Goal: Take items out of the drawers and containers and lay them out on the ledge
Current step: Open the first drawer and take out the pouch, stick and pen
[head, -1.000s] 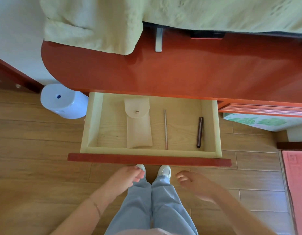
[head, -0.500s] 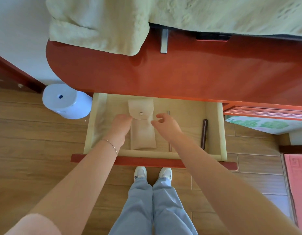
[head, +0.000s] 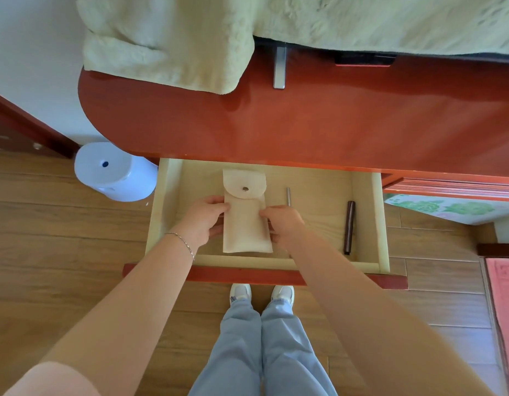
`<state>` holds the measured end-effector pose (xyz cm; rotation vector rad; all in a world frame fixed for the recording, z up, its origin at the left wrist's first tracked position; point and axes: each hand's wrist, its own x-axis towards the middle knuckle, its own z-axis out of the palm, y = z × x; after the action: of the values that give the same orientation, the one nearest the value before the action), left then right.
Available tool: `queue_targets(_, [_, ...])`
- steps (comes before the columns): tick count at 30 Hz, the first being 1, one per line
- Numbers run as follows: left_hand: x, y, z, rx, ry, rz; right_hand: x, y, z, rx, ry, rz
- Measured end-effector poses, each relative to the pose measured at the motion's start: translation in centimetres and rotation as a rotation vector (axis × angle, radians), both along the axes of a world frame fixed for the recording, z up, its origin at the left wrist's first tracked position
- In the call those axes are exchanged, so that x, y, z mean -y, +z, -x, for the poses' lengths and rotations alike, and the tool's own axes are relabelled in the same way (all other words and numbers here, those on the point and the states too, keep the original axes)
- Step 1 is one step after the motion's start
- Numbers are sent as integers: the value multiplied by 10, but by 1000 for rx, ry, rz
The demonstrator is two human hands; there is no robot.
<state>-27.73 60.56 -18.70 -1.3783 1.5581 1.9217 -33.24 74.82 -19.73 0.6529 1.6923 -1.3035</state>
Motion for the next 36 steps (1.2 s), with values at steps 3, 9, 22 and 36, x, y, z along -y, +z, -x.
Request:
queue_targets(3, [1, 12, -2, -21, -30, -44, -12, 16, 6, 19, -44, 119])
queue_targets(9, [-25, 48, -6, -9, -141, -151, -56, 50, 6, 45, -15, 173])
queue_targets(22, [-70, 107, 67, -284, -325, -37, -117, 130, 62, -198, -47, 232])
queue_targets(36, [-52, 73, 173, -322, -208, 321, -58, 85, 169, -398, -96, -40])
